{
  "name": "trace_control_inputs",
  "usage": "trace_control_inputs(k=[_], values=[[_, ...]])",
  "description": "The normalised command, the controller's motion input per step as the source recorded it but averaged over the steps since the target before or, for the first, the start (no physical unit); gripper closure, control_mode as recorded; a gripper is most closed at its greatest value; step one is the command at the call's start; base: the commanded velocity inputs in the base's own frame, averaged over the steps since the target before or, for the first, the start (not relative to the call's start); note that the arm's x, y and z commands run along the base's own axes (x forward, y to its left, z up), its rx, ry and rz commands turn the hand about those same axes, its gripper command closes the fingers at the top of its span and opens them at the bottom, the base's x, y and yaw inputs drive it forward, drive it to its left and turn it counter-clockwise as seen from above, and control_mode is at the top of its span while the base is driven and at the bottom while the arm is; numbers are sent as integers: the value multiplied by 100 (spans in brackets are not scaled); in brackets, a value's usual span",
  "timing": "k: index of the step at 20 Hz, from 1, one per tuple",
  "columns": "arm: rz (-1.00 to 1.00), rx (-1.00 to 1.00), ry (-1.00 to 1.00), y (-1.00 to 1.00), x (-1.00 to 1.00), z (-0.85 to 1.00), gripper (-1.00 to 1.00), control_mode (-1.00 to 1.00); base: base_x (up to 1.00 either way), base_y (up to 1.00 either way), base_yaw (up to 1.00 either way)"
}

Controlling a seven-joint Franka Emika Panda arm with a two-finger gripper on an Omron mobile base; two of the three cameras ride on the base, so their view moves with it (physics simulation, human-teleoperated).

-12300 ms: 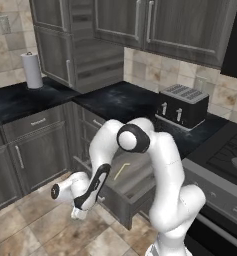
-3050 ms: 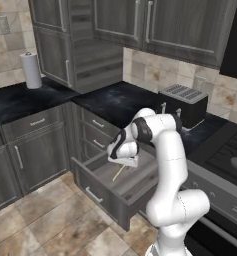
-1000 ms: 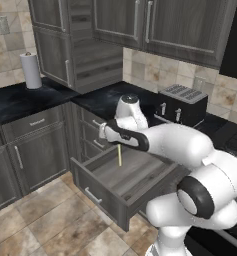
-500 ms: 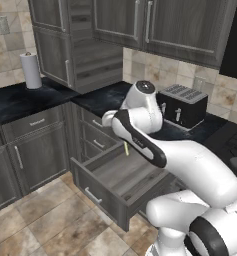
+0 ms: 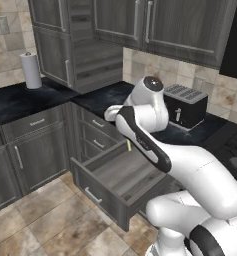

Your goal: Take a straw from the drawer in front and place it inside the glass cup on the dining counter.

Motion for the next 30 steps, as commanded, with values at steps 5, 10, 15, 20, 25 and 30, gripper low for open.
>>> trace_control_inputs(k=[5,10,15,20,25,30], values=[[0,3,-4,-15,-41,4,100,-100,0,0,0],[0,4,1,-3,-45,0,100,-100,0,0,0],[0,3,3,0,-56,0,100,-100,0,0,0],[0,0,0,0,0,0,100,100,-74,9,3],[0,0,0,0,0,0,100,100,-53,61,18],[0,0,0,0,0,0,100,100,-19,100,17]])
